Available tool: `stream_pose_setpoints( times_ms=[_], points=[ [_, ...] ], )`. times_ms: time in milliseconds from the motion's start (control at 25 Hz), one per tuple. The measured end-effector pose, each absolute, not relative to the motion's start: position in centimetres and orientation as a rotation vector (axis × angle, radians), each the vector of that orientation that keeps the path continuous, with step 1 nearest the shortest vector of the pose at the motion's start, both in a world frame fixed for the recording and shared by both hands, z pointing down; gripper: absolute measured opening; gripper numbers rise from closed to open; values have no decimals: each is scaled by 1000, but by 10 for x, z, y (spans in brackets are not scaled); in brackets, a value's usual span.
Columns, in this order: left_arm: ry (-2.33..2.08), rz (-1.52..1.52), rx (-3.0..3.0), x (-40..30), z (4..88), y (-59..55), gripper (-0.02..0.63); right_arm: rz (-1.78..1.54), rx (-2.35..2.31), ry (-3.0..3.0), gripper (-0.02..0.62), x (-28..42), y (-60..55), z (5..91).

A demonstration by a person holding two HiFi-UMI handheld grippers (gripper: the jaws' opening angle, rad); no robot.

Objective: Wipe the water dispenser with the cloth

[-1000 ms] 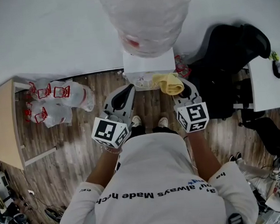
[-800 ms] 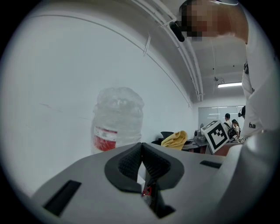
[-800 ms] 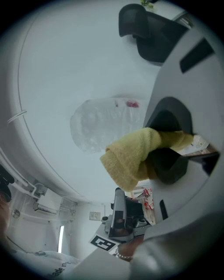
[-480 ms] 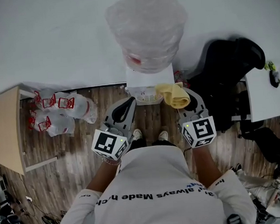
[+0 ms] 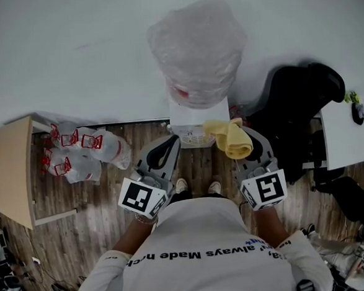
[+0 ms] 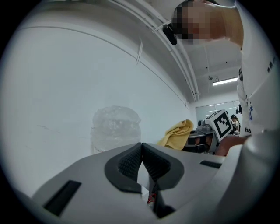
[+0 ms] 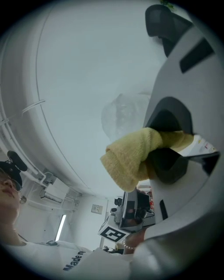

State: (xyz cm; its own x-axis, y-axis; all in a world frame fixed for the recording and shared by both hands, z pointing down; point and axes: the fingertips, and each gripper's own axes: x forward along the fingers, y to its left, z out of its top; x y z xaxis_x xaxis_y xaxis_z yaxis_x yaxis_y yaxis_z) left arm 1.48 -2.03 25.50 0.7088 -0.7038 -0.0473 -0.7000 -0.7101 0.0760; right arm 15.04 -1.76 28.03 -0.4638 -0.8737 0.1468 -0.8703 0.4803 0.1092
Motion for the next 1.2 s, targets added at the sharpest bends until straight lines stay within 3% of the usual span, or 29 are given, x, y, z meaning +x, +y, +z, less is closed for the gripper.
stream_pose_setpoints(
  times_ms=[1200],
  points=[
    [-1198,-149,2863,-3,245,-35,20,-54,1526,-2563,61,137,-31,270]
  ],
)
